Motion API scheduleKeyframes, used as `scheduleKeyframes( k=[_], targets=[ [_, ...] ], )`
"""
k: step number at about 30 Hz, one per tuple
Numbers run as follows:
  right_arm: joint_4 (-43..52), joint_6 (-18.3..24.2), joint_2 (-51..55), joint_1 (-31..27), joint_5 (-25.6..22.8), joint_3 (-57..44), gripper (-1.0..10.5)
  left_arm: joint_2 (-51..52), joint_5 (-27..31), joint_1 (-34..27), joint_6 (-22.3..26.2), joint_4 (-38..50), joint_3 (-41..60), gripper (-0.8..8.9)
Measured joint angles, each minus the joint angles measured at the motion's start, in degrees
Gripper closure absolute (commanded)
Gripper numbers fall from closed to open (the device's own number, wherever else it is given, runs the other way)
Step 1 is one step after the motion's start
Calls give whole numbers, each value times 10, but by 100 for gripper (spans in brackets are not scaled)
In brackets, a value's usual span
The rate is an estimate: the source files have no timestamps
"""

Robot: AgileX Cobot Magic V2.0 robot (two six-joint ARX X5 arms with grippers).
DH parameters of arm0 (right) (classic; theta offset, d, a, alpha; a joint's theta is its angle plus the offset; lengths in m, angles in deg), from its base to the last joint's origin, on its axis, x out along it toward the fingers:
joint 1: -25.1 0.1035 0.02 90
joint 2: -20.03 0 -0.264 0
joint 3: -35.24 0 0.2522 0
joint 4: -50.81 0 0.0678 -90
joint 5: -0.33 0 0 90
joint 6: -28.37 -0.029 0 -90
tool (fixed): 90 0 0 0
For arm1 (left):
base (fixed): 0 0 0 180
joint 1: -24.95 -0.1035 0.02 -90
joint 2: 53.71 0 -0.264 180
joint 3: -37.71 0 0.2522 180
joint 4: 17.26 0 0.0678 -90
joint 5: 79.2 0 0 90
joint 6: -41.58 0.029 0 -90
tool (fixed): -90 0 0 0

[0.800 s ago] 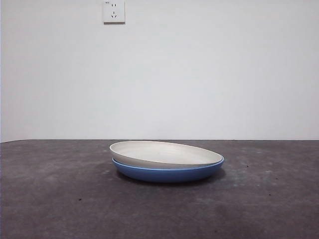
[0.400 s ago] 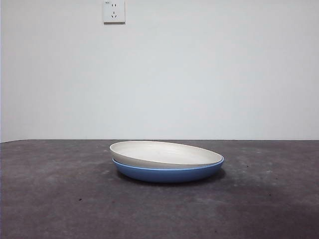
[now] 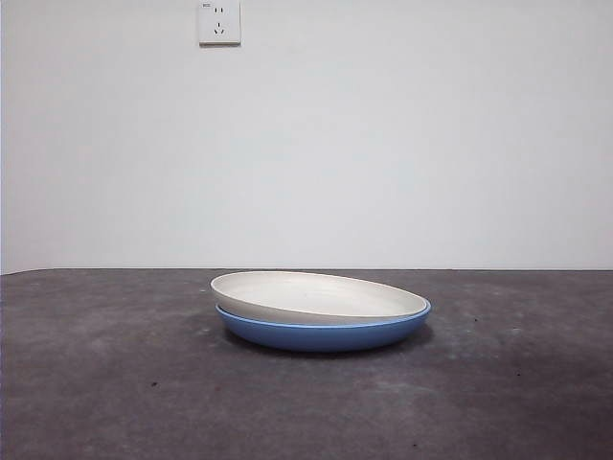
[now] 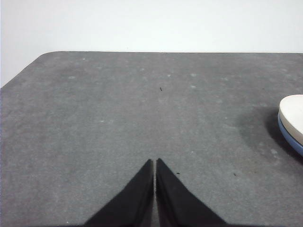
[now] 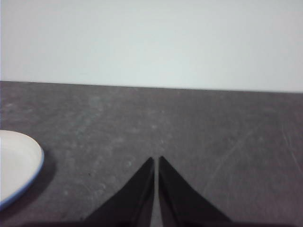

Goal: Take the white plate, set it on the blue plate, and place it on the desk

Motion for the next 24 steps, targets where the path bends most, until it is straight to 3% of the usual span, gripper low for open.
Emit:
scheduleKeyframes(
  k=[8,24],
  targets=[
    [-41,-30,10,0,-7,-24,936,0,0,0,0,0,0,804],
    [-61,-40,10,0,-7,-24,936,0,0,0,0,0,0,804]
  ],
)
